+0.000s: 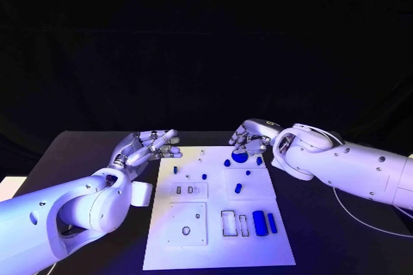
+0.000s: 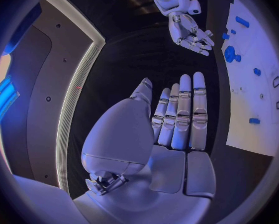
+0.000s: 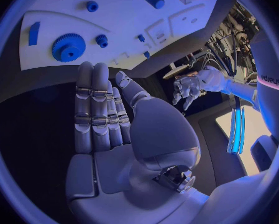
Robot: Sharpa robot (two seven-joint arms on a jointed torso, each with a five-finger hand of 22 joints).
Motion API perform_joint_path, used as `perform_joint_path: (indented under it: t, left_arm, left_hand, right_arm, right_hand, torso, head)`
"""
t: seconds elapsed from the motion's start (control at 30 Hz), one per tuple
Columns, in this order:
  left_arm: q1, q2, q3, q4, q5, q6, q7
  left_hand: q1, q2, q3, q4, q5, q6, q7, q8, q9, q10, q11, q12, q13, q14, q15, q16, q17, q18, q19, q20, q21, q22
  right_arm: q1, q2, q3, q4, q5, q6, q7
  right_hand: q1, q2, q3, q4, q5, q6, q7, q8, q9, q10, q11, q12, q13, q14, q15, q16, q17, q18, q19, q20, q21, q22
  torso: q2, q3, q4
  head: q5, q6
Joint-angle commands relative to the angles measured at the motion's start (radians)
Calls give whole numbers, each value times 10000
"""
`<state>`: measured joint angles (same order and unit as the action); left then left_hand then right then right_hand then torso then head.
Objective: Assemble the parts on the task board
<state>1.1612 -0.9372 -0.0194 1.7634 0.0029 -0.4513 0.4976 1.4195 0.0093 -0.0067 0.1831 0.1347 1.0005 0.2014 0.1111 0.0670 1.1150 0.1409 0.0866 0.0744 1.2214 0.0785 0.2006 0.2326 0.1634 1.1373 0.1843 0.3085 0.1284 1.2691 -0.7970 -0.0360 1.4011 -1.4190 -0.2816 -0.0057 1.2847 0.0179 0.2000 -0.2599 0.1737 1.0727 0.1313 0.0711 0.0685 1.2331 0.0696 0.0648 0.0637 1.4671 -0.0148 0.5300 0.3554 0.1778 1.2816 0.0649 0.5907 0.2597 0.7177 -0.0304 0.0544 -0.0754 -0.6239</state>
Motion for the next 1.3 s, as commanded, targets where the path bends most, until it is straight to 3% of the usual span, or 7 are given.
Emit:
perform_joint_path:
  t: [0.03, 0.1, 0.2, 0.27, 0.53, 0.7, 1.3]
  left_arm:
    - [27, -43, 26, 197, 184, 355, -57]
    - [30, -71, 37, 273, 200, 371, -70]
    - [34, -117, 51, 377, 216, 395, -90]
    - [38, -153, 58, 433, 222, 404, -105]
    - [82, -249, 70, 572, 232, 424, -166]
    - [99, -267, 72, 580, 252, 411, -189]
    - [112, -273, 74, 537, 336, 382, -274]
  left_hand:
    - [-52, 74, -26, -50, -34, 13, 23, -82, -9, 17, 7, -83, -6, 145, -14, 88, 156, 192, 221, -48, 154, 78]
    - [-56, 82, -44, -69, -33, 17, 16, -118, -7, 22, -4, -125, -5, 214, -36, 127, 275, 186, 318, -77, 250, 131]
    - [-60, 88, -53, -76, -32, 18, 13, -135, -7, 23, -7, -143, -4, 236, -43, 142, 331, 183, 350, -88, 289, 155]
    - [-60, 88, -53, -76, -32, 18, 13, -135, -7, 23, -7, -143, -4, 236, -43, 142, 331, 183, 350, -88, 289, 155]
    - [-63, 85, -65, -85, -33, 7, 16, -157, -9, 10, -5, -164, -7, 241, -46, 148, 378, 179, 369, -96, 320, 174]
    - [-67, 79, -75, -91, -33, -6, 27, -175, -10, -7, 1, -181, -10, 240, -43, 149, 410, 176, 375, -99, 339, 186]
    - [-64, 84, -84, -107, -32, -32, 47, -207, -13, -41, 16, -206, -15, 241, -38, 154, 469, 170, 381, -104, 370, 207]
  right_arm:
    - [19, 60, 5, 60, -1961, 1108, -969]
    - [23, 100, 5, 64, -2189, 1312, -1087]
    - [25, 161, 5, 68, -2461, 1539, -1230]
    - [26, 198, 5, 67, -2552, 1623, -1282]
    - [25, 344, 5, 33, -2726, 1769, -1334]
    - [21, 414, 4, -5, -2772, 1856, -1337]
    - [-19, 595, 1, -189, -2763, 2098, -1241]
  right_hand:
    - [-193, -48, 161, 74, -61, 40, -10, -59, 10, -1, -78, -24, 13, 426, -76, 1701, 1333, 36, 194, -42, 563, 329]
    - [-277, -145, 268, 114, -38, 22, -48, -69, 9, -99, -93, -15, 12, 421, -116, 3504, 3151, 13, 411, -28, 1130, 721]
    - [-360, -256, 464, 194, -21, 10, -50, -68, 13, -206, -61, -27, 14, 416, -75, 4596, 4286, -311, 924, 27, 3247, 3259]
    - [-393, -320, 518, 232, -36, -2, -42, -71, 13, -293, -51, -34, 9, 424, -62, 4994, 4713, -358, 952, 41, 3657, 3723]
    - [-398, -465, 777, 404, -50, -9, -29, -68, 18, -455, 2, -28, 14, 310, -35, 5776, 5488, -398, 733, 118, 4444, 4473]
    - [-406, -487, 820, 453, -70, -7, -31, -67, 19, -458, 5, -29, 15, 304, -27, 5912, 5628, -408, 701, 128, 4584, 4617]
    - [-322, -295, 1275, 762, -88, 351, -87, 19, 86, -153, -61, 9, 41, 359, -67, 6677, 6450, -517, 741, 125, 5464, 5667]
  torso:
    - [236, -38, 101]
    - [291, -49, 124]
    - [364, -54, 165]
    - [406, -57, 172]
    - [521, -72, 231]
    - [566, -80, 272]
    - [649, -94, 338]
  head:
    - [-82, 42]
    - [-79, 55]
    - [-88, 67]
    - [-90, 80]
    - [-109, 137]
    - [-141, 109]
    - [-202, 79]
